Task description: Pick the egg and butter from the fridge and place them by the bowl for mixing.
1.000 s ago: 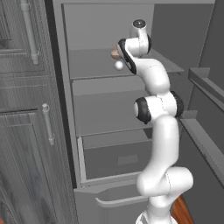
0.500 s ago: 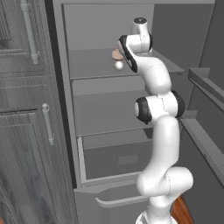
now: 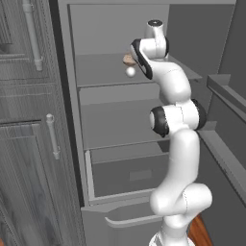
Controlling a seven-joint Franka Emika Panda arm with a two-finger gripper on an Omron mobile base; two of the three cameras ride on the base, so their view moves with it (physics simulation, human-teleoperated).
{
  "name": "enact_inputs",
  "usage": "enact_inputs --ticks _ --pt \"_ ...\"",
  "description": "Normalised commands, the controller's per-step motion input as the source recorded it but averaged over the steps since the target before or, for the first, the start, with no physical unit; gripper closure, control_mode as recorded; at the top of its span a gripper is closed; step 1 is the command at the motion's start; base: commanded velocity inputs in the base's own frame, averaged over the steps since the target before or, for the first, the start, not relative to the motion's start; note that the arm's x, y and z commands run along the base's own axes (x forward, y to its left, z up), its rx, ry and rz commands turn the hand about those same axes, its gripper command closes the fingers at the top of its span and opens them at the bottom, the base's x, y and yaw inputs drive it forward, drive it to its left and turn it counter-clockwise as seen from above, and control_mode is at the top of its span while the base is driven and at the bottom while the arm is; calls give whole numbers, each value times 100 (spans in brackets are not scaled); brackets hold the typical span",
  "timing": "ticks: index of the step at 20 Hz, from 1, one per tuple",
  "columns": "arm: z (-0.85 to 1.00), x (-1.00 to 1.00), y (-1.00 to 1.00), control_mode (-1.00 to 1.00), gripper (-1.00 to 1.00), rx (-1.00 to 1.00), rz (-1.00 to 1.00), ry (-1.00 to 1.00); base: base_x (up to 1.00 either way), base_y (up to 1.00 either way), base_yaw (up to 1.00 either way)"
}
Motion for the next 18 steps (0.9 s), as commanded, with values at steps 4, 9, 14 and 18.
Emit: enact_inputs --ticks 4,9,14,18 --pt "-8 -6 1 -100 -100 0 0 0 0 0 0" --pt "-57 -2 0 -100 -100 0 0 1 0 0 0" --pt "-18 0 0 -100 100 0 0 0 0 0 0" --pt "0 0 0 -100 100 0 0 0 0 0 0"
